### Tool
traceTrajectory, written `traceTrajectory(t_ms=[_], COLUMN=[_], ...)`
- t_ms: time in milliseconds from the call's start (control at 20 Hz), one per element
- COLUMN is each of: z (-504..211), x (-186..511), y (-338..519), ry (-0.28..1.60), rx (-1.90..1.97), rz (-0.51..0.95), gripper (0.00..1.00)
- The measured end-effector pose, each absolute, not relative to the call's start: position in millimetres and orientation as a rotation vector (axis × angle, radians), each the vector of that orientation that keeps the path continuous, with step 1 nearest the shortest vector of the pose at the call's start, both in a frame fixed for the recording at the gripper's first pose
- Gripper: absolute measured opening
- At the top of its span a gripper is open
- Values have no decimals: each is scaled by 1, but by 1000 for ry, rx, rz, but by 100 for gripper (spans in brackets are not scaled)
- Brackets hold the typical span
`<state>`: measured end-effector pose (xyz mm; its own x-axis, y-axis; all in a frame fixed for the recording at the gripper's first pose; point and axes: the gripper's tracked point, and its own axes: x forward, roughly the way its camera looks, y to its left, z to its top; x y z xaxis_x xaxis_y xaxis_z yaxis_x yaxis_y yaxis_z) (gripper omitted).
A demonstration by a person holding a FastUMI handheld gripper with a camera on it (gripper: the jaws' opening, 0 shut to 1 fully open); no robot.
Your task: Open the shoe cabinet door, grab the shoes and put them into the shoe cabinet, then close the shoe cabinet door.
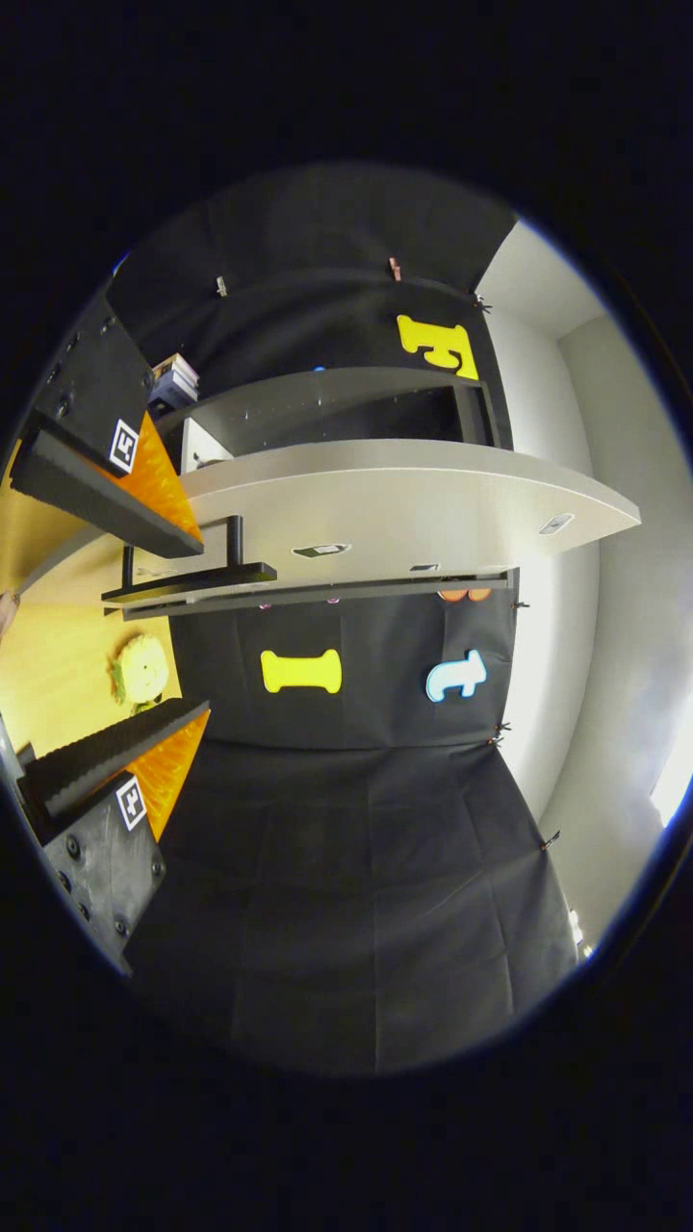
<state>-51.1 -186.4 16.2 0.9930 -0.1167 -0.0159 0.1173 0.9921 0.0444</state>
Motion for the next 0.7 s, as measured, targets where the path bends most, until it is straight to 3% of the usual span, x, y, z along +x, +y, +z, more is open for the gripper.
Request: traceTrajectory(t_ms=[700], z=[-11], x=[-2], y=[-44], ry=[34], rx=[103], rz=[49], gripper=[98])
